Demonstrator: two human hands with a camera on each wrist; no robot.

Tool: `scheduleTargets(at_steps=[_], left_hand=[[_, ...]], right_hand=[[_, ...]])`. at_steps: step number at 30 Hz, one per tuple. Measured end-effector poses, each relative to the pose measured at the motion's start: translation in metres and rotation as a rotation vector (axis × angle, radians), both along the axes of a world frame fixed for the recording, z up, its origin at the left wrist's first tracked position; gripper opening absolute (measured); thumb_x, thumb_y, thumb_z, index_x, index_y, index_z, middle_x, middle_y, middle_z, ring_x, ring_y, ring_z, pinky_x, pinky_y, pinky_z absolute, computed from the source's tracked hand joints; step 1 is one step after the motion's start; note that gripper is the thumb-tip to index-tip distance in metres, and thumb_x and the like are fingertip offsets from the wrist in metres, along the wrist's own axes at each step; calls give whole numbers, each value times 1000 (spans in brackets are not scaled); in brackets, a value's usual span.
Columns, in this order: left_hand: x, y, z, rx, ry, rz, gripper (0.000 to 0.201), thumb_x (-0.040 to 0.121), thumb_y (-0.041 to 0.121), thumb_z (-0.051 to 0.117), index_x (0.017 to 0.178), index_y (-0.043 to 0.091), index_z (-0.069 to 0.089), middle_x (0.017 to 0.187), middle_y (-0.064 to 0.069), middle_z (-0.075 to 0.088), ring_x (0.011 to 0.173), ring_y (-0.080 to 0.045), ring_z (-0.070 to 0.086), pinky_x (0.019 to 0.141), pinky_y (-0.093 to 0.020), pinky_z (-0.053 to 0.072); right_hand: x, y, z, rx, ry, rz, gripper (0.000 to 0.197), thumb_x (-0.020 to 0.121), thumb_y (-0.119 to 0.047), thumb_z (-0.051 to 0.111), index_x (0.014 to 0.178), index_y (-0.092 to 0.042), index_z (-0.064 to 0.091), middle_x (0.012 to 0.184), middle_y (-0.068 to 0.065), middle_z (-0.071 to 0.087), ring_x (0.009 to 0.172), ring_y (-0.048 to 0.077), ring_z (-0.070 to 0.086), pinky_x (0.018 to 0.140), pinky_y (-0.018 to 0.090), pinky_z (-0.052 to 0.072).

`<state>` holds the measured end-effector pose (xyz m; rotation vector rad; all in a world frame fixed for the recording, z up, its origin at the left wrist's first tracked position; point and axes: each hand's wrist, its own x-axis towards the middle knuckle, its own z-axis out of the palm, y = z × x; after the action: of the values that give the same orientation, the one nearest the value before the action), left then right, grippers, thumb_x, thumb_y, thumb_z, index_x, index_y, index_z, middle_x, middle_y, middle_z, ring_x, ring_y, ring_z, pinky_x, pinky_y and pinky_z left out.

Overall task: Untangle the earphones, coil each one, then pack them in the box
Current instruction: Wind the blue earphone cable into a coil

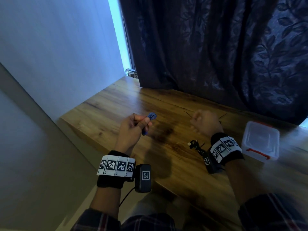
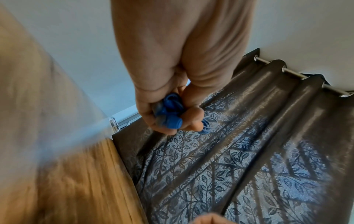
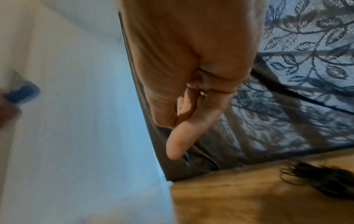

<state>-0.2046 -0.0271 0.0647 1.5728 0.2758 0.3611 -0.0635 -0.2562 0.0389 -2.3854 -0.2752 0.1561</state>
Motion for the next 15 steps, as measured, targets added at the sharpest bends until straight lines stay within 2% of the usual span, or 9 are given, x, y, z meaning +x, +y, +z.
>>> scheduleTargets(at_steps=[2, 4, 8, 11, 15], left_hand=[[-1, -4, 6, -37, -17, -19, 6, 95, 1, 56, 91, -1, 59, 73, -7, 65, 58, -11, 55, 54, -23, 46], [-3, -5, 11, -50, -35, -38, 6, 95, 2, 57, 90, 2, 59, 75, -8, 66, 60, -12, 56, 56, -24, 47], [-4, -4, 22, -61, -82, -48, 6, 94, 2, 58, 89, 4, 60, 76, -11, 66, 60, -13, 55, 60, -29, 47], [-5, -4, 27, -63, -109, -68, 7, 94, 2, 58, 88, 5, 62, 77, -11, 66, 62, -14, 55, 62, -31, 47], [-5, -6, 29, -63, -131, -129, 10, 94, 3, 58, 87, 8, 64, 76, -9, 67, 63, -15, 54, 64, -33, 47]], right_hand=[[-20, 12, 20, 306, 34, 51, 7, 93, -16, 68, 96, -15, 62, 85, 5, 75, 75, 14, 75, 64, 26, 59], [-38, 22, 35, 542, 54, 96, 11, 90, -11, 71, 97, -7, 64, 87, 11, 77, 80, 18, 77, 71, 30, 62], [-63, 38, 52, 818, 112, 160, 14, 96, -5, 64, 105, 5, 62, 94, 18, 77, 88, 27, 77, 79, 34, 63], [-73, 49, 55, 936, 156, 126, 15, 98, -9, 62, 105, 4, 63, 92, 21, 76, 87, 35, 76, 79, 41, 63], [-77, 59, 54, 883, 142, 112, 14, 95, -5, 65, 106, 0, 58, 88, 18, 75, 78, 28, 75, 72, 45, 64]])
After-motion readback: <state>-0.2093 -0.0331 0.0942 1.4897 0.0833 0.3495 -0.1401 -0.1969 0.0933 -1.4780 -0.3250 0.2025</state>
